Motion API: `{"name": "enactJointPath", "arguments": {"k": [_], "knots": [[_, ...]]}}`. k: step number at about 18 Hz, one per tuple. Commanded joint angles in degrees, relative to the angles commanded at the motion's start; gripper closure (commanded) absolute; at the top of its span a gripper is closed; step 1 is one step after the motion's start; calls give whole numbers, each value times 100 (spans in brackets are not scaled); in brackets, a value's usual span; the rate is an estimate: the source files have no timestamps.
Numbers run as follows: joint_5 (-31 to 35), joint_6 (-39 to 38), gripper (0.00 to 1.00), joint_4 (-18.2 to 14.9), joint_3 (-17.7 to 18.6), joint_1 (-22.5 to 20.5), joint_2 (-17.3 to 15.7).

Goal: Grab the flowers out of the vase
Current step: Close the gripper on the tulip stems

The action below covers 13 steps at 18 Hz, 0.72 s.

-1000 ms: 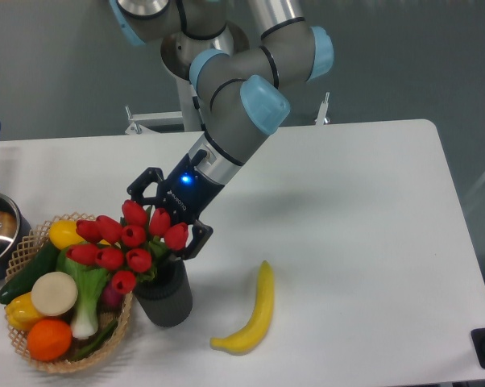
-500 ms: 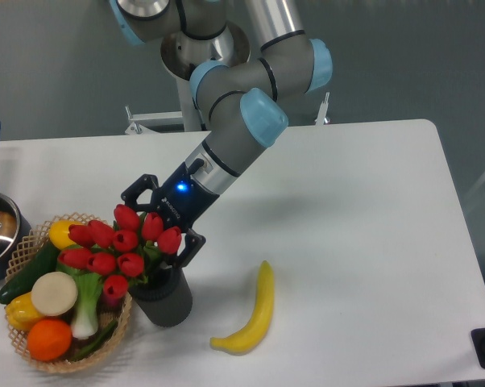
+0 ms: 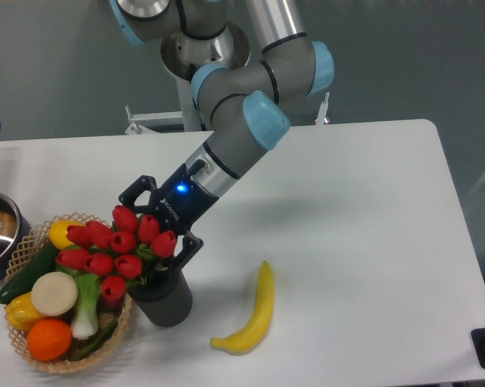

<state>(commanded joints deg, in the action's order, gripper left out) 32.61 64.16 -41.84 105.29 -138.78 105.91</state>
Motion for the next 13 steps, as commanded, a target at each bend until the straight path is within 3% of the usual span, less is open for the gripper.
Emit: {"name": "enactJointPath", "arguments": {"k": [4,6,13], "knots": [[0,0,50,0,0,0,-9],[0,0,53,0,9,-9,-18],[-70,-26,53,0,0,-70,-35]]}}
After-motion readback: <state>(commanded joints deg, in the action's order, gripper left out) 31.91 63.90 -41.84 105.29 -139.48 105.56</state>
